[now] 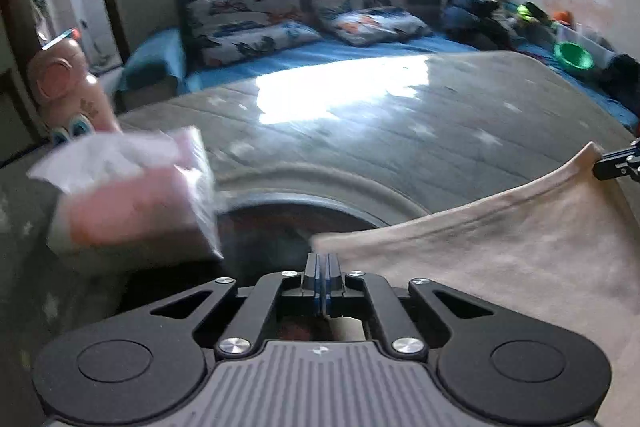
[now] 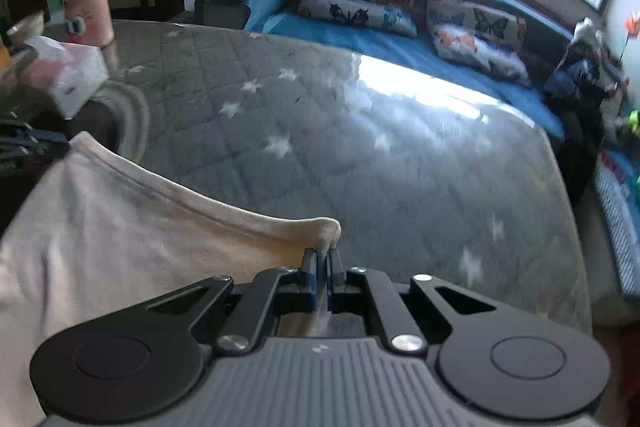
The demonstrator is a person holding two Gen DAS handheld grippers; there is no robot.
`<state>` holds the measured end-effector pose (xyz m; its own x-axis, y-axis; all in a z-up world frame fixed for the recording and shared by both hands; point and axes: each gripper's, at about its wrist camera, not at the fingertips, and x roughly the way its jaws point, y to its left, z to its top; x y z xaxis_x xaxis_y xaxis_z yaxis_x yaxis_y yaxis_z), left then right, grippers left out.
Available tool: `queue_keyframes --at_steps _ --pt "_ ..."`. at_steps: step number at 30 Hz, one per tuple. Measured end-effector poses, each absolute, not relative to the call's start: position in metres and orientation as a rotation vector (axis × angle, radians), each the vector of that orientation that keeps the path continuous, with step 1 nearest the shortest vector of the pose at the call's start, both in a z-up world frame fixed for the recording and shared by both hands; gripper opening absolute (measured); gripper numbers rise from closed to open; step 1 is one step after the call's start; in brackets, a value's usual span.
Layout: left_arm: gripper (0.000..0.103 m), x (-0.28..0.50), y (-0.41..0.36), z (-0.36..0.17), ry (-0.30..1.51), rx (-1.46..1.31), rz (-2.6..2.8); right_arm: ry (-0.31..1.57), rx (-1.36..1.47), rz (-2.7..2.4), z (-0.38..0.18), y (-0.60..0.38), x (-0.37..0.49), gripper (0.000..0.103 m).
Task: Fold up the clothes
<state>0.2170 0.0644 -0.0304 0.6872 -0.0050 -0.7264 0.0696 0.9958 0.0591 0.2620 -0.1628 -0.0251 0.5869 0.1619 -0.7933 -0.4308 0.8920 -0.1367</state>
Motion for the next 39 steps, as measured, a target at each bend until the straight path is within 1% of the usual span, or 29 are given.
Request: queue_keyframes --at_steps 5,7,10,12,13,14,15,16,17,20,24,25,26,27,30,32,33,35,38,39 --pt "0.003 0.230 0.085 -0.026 0.818 0.020 -0.004 0.892 -0.360 0.331 -0.040 -0.149 0.293 0.005" --pt "0.006 0.220 0.090 -0.023 0.811 -0.008 -0.036 0.877 -0.372 0.333 -0.040 -0.148 0.292 0.014" --pt "0.014 0.194 0.089 -0.018 0.810 0.018 -0.072 0.845 -0.388 0.332 -0.033 -0.149 0.284 0.017" --pt "0.019 0.175 0.086 -0.018 0.814 0.029 -0.091 0.841 -0.387 0.369 -0.027 -0.148 0.271 0.024" --pt "0.023 0.167 0.085 -0.017 0.817 0.028 -0.095 0.844 -0.391 0.393 -0.025 -0.145 0.262 0.030" --pt "0.031 0.156 0.084 -0.017 0.817 0.027 -0.095 0.846 -0.400 0.420 -0.024 -0.142 0.251 0.033" --pt "0.036 0.146 0.083 -0.018 0.816 0.026 -0.093 0.848 -0.409 0.445 -0.024 -0.139 0.241 0.033" --pt "0.044 0.137 0.085 -0.018 0.817 0.021 -0.079 0.854 -0.419 0.474 -0.024 -0.134 0.231 0.033" --pt "0.047 0.127 0.087 -0.018 0.818 0.015 -0.065 0.864 -0.428 0.512 -0.026 -0.128 0.219 0.034" --pt "0.048 0.099 0.093 -0.018 0.820 -0.001 -0.023 0.891 -0.446 0.577 -0.034 -0.113 0.193 0.036" --pt "0.055 0.058 0.110 -0.016 0.792 -0.027 0.054 0.880 -0.444 0.618 -0.041 -0.100 0.158 0.037" --pt "0.055 0.049 0.115 -0.016 0.784 -0.029 0.086 0.879 -0.443 0.626 -0.039 -0.099 0.149 0.039" --pt "0.056 0.040 0.121 -0.015 0.775 -0.031 0.117 0.880 -0.437 0.637 -0.038 -0.099 0.141 0.045" --pt "0.057 0.032 0.128 -0.014 0.764 -0.038 0.146 0.885 -0.432 0.648 -0.036 -0.100 0.131 0.047" --pt "0.060 0.007 0.148 -0.012 0.735 -0.057 0.240 0.876 -0.465 0.664 -0.033 -0.099 0.108 0.048" --pt "0.066 -0.003 0.157 -0.016 0.744 -0.065 0.283 0.879 -0.478 0.677 -0.030 -0.100 0.094 0.049" --pt "0.067 -0.007 0.161 -0.019 0.754 -0.070 0.300 0.880 -0.483 0.683 -0.029 -0.101 0.087 0.049" --pt "0.072 -0.015 0.168 -0.025 0.773 -0.079 0.333 0.878 -0.479 0.685 -0.028 -0.102 0.075 0.053" --pt "0.070 -0.019 0.173 -0.031 0.780 -0.090 0.335 0.880 -0.467 0.683 -0.029 -0.102 0.064 0.053" --pt "0.068 -0.019 0.174 -0.031 0.778 -0.091 0.331 0.879 -0.466 0.684 -0.030 -0.102 0.060 0.053"
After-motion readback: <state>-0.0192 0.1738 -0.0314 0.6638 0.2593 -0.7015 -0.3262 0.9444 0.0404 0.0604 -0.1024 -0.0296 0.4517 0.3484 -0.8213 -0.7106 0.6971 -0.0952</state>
